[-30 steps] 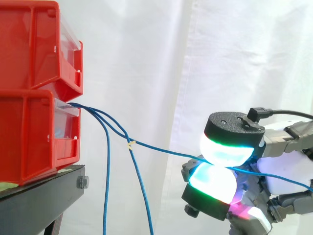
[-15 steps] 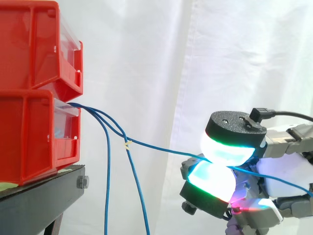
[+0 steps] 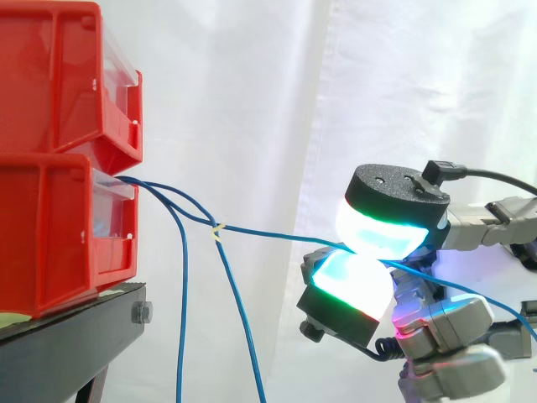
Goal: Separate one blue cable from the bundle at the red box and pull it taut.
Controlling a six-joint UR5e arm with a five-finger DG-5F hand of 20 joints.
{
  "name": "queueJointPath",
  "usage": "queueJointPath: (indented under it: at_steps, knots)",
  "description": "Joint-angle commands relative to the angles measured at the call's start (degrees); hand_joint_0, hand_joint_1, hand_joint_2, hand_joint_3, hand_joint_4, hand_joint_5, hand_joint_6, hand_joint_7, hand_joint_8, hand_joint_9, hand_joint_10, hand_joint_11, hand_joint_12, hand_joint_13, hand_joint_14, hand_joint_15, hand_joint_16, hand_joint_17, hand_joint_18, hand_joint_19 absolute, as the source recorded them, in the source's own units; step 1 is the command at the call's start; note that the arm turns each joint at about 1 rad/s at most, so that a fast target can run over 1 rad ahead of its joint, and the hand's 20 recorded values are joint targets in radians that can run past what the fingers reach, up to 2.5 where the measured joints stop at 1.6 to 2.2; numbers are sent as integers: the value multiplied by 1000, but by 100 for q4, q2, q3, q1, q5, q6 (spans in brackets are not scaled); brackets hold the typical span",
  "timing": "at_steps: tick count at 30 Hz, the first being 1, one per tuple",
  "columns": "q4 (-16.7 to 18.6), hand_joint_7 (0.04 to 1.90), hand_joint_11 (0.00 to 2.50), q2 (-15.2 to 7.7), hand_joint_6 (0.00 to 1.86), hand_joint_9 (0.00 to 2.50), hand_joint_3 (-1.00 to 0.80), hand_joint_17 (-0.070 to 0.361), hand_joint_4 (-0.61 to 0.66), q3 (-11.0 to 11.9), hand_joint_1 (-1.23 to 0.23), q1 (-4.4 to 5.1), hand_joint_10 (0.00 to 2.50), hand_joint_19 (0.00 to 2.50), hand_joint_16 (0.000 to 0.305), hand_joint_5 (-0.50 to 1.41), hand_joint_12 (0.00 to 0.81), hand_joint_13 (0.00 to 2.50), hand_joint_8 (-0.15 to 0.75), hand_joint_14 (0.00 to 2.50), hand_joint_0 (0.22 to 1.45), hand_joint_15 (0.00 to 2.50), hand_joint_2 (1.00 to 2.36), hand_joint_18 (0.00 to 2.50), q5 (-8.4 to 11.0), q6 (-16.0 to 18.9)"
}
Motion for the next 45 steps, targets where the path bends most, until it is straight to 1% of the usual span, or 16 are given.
queueJointPath:
  at_steps: [1,2,3,5,6,7,8,9,11,12,14,18,21,27,35,45]
  knots:
    - [1,1324,2137,-1,834,1356,-69,123,-78,1,-735,-7,5,753,54,-79,383,1457,345,8,596,1621,1027,1056,3,0]
    - [1,1328,2206,-1,834,1352,-73,125,-75,1,-733,2,0,819,56,-80,389,1479,353,0,596,1748,1026,1080,3,0]
    - [1,1327,2199,-1,834,1344,-74,126,-75,1,-733,2,32,857,56,-80,384,1443,353,185,596,1734,1026,1103,3,0]
    - [1,1320,2151,-1,835,1288,-78,130,-74,1,-735,2,262,990,58,-80,391,1304,343,807,597,1636,1025,1167,3,0]
    - [1,1320,2140,8,835,1280,-78,130,-73,1,-735,2,297,1020,58,-80,400,1282,350,900,597,1634,1025,1178,3,0]
    - [1,1320,2086,-1,835,1234,-83,129,-71,-8,-735,-7,499,1104,57,-81,404,1226,346,1202,599,1582,1025,1224,-6,0]
    - [1,1318,2092,-1,835,1229,-80,129,-71,1,-734,2,518,1144,57,-81,408,1202,344,1309,598,1563,1025,1239,3,0]
    - [-7,1317,2030,-1,835,1191,-86,126,-71,1,-733,2,701,1234,56,-81,410,1122,345,1680,599,1510,1025,1278,3,0]
    - [-7,1326,1973,-1,835,1127,-88,119,-67,1,-731,-7,1020,1413,53,-82,426,1021,343,2143,600,1510,1025,1364,3,0]
    - [-7,1327,1925,-1,835,1098,-87,116,-66,1,-731,2,1179,1506,51,-82,420,1002,338,2185,600,1551,1026,1423,3,0]
    - [-7,1323,1864,8,836,1048,-92,110,-65,1,-728,2,1487,1601,49,-83,424,915,337,2479,601,1523,1026,1442,3,0]
    - [-7,1315,1854,-1,837,995,-98,107,-68,-8,-728,-7,1876,1766,47,-84,431,840,333,2500,604,1613,1026,1503,3,0]
    - [-7,1314,1877,-1,837,972,-100,105,-66,1,-729,-7,1991,1741,47,-85,443,828,330,2500,606,1657,1026,1497,3,0]
    - [-7,1316,1904,-1,836,962,-96,103,-63,1,-731,2,2030,1754,46,-84,444,821,332,2500,608,1638,1027,1496,3,0]
    - [-7,1314,1743,-1,838,940,-63,110,-58,1,-741,2,2188,1698,49,-75,447,832,342,2500,609,1574,1025,1526,3,0]
    - [-7,1315,1746,-1,838,948,-63,114,-61,1,-748,-7,2205,1685,51,-72,448,837,349,2500,612,1624,1024,1527,3,0]
